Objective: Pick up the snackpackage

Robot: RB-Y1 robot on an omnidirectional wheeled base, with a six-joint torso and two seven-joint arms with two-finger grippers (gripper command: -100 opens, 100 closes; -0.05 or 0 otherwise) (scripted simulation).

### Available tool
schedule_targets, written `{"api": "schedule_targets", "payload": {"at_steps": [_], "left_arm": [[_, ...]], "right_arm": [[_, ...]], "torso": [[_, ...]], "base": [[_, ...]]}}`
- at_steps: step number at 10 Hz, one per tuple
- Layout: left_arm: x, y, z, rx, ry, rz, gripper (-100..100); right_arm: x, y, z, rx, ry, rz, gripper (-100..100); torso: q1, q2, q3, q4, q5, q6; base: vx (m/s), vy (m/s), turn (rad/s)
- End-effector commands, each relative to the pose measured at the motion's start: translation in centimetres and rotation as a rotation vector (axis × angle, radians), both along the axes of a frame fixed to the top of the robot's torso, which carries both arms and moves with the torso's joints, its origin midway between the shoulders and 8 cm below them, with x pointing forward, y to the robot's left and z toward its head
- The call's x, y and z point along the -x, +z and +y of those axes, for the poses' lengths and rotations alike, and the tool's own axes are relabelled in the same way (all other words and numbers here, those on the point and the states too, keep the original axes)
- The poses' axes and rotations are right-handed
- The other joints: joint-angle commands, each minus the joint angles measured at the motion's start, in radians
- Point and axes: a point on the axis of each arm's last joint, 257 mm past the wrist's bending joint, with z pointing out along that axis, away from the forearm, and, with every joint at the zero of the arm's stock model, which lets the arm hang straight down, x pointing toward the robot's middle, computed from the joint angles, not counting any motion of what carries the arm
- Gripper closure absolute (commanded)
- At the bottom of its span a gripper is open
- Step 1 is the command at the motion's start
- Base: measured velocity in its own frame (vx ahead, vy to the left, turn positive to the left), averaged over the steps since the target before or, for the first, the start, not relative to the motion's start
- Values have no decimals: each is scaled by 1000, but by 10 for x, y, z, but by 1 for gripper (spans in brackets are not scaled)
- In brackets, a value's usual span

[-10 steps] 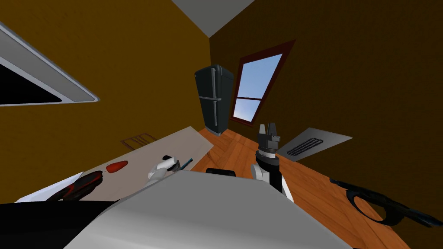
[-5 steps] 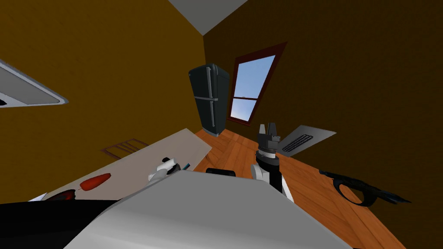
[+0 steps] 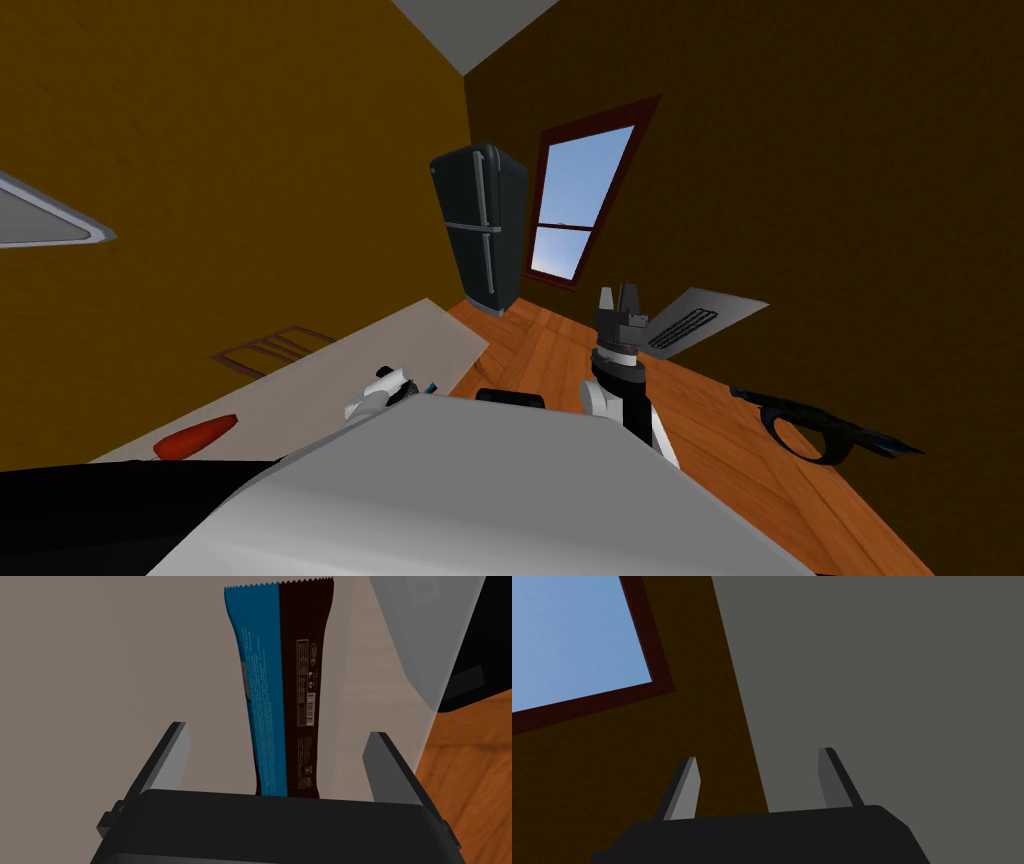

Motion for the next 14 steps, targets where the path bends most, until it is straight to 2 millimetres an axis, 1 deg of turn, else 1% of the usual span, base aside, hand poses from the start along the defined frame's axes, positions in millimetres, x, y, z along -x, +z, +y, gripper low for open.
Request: {"api": "schedule_targets", "payload": {"at_steps": [1,4,5,6,10,11,12,14], "left_arm": [[3,-8,-8,0,-5,0,-100],[9,-23,-26,1,-15,-1,-100],[8,-20,-22,3,-13,1,-100],[8,-21,-22,1,-13,-1,100],[9,-22,-24,6,-11,3,100],[9,-22,-24,6,-12,3,0],[6,-16,-17,1,-10,-1,100],[2,-5,-6,0,-3,0,100]], "right_arm": [[0,0,0,0,0,0,0],[0,0,0,0,0,0,0],[0,0,0,0,0,0,0],[0,0,0,0,0,0,0],[0,0,0,0,0,0,0],[0,0,0,0,0,0,0],[0,0,0,0,0,0,0],[0,0,0,0,0,0,0]], "torso": [[0,0,0,0,0,0],[4,-2,-1,0,1,0],[4,-2,-1,0,1,0],[2,-1,0,0,0,0],[4,-1,0,0,1,1],[4,-1,0,0,1,1],[4,-1,0,0,1,1],[1,0,0,1,0,1]], "base": [[15,29,36],[35,60,33],[17,27,2],[0,0,0],[0,0,0],[0,0,0],[-14,-28,-33],[-30,-53,-35]]}}
